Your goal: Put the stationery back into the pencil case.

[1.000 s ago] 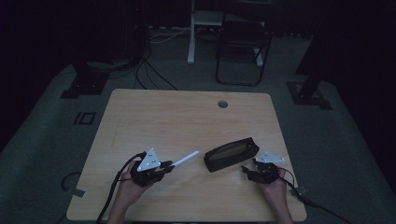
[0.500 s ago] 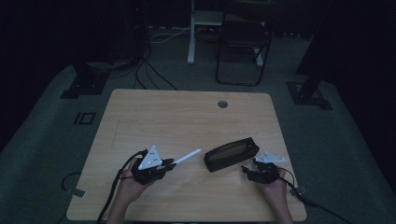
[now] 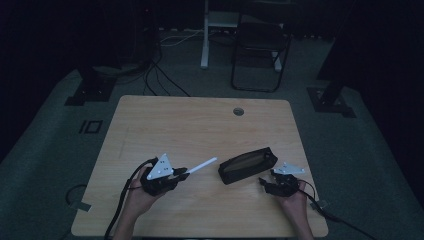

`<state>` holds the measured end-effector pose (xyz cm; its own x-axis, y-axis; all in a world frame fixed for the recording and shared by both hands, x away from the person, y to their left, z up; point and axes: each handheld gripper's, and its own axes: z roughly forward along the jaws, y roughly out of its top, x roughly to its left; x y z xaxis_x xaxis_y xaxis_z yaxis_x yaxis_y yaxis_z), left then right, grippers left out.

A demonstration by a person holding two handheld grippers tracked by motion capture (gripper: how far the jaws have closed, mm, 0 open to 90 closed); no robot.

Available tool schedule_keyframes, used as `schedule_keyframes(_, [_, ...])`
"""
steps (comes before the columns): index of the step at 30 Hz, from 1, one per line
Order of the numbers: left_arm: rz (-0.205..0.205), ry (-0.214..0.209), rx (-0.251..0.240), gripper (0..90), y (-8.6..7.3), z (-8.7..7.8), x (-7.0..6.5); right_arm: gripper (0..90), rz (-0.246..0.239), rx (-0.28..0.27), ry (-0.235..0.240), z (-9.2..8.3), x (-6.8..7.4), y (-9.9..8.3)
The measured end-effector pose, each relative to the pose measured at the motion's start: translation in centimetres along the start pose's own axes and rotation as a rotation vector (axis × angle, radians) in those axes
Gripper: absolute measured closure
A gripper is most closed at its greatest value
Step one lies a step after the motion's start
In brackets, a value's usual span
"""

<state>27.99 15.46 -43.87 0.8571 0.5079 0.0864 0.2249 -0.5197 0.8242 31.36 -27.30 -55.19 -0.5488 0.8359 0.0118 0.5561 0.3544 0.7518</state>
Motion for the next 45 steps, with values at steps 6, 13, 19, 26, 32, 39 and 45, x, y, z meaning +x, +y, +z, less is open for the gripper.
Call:
schedule_keyframes(6, [0.007, 0.002, -0.003, 79.1, 0.3, -0.1, 0.0, 36.7, 0.001, 0.000, 0.000, 0.0, 0.0, 0.0])
schedule_keyframes(13, [0.016, -0.002, -0.010, 79.1, 0.9, 0.0, 0.2, 36.7, 0.000, 0.000, 0.000, 0.0, 0.0, 0.0])
schedule_keyframes(19, [0.012, -0.008, -0.019, 79.1, 1.2, 0.1, 0.2, 36.7, -0.001, 0.000, 0.001, 0.0, 0.0, 0.0])
schedule_keyframes(26, [0.020, -0.012, -0.017, 79.1, 1.6, 0.4, 0.4, 36.7, -0.001, 0.001, 0.001, 0.0, 0.0, 0.0])
schedule_keyframes(32, [0.020, -0.020, -0.023, 79.1, 1.9, 0.7, 0.5, 36.7, 0.000, 0.001, 0.002, 0.0, 0.0, 0.0])
schedule_keyframes(39, [0.028, -0.035, -0.021, 79.0, 2.7, 1.6, 0.5, 36.8, -0.001, 0.002, 0.003, 0.0, -0.1, 0.0])
schedule_keyframes(45, [0.035, -0.043, -0.026, 79.1, 3.2, 2.3, 0.3, 36.7, -0.003, 0.004, 0.002, 0.0, -0.2, 0.1])
